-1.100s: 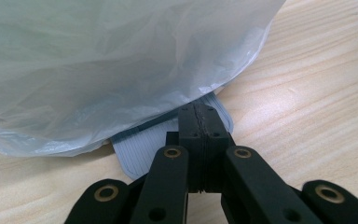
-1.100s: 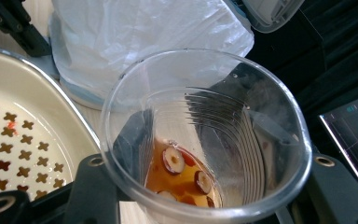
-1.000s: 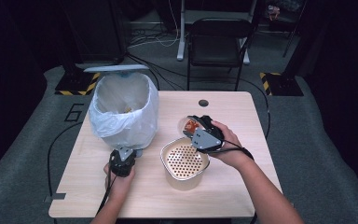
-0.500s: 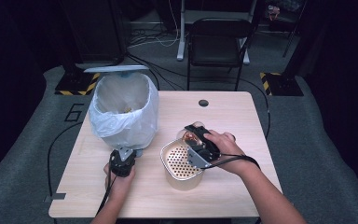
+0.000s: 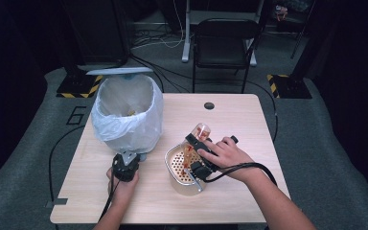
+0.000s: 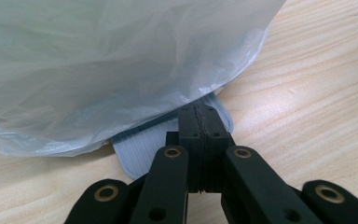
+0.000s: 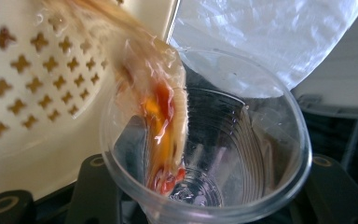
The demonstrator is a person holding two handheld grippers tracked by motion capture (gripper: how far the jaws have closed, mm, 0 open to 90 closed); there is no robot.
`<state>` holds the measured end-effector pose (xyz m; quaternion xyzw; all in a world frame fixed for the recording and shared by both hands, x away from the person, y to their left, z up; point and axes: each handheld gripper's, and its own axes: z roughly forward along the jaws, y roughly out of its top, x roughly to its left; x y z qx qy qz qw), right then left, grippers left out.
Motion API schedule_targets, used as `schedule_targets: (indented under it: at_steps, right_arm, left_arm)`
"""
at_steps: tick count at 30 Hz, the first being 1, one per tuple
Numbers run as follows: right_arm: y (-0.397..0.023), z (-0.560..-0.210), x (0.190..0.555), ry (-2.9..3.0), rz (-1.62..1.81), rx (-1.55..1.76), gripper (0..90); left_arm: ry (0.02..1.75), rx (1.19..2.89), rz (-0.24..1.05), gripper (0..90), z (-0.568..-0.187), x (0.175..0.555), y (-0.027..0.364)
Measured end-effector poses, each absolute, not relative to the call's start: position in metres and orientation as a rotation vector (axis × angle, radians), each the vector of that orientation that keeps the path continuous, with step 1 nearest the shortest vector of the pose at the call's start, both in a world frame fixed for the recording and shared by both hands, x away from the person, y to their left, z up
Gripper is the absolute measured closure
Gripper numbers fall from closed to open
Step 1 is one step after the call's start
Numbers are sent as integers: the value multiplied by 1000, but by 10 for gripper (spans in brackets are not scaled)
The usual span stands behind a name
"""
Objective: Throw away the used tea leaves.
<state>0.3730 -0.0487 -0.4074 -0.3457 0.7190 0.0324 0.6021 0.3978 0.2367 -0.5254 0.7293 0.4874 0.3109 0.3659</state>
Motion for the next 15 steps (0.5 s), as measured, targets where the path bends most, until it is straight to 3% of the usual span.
schedule_targets:
  at_steps: [15]
  right_arm:
    - [-48, -416, 364, 1478, 6, -933, 455]
  left_arm:
    - [1251, 1890, 797, 895, -525, 397, 237]
